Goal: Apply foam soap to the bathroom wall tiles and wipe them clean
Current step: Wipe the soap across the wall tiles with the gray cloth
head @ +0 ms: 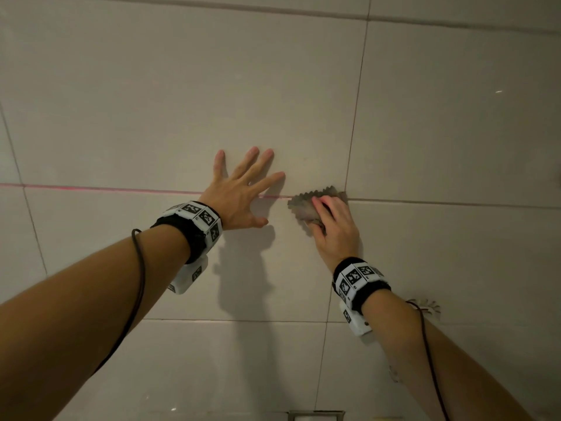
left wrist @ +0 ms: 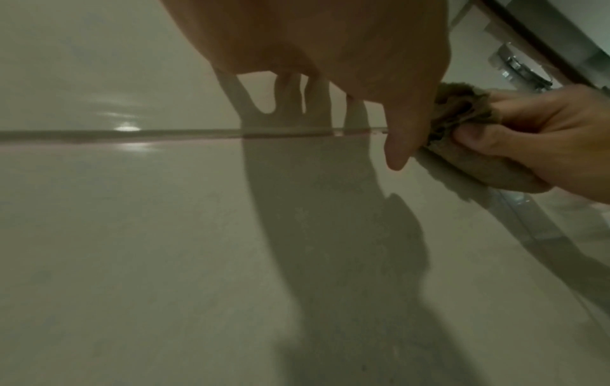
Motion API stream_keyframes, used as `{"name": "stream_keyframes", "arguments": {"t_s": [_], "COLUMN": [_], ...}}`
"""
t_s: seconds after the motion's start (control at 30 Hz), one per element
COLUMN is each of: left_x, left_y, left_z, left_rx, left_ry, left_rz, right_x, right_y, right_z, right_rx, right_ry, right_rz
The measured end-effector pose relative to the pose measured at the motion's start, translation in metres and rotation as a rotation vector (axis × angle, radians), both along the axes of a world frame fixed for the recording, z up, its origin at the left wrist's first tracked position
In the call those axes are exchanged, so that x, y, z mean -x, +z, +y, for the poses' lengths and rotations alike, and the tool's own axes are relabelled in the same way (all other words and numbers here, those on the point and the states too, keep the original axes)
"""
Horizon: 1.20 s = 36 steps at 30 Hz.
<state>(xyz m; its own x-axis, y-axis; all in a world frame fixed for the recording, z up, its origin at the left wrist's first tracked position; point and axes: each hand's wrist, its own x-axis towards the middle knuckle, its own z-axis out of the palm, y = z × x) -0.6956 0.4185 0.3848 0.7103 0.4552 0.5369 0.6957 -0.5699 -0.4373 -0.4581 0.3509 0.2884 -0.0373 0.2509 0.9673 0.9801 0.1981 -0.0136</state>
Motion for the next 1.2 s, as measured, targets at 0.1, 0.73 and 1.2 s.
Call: {"name": "stream_keyframes", "arguments": {"t_s": [0.1, 0.73, 1.2], "left_x": [0.009, 0.056, 0.083], "left_y": [-0.002, 0.003, 0.007], "left_z": [0.005, 0.013, 0.033], "left_rx": [0.002, 0.241, 0.135], "left_ry": [0.006, -0.065, -0.079], "left_rz": [-0.027, -0.224, -0.218], "right_x": [0.007, 0.068, 0.095], "right_y": [0.0, 0.0, 0.0], "right_z": [0.002, 0.026, 0.04], "right_rx": [0.034, 0.077, 0.022], "right_ry": [0.005, -0.058, -0.031], "right_rz": [0.016, -0.086, -0.069]}}
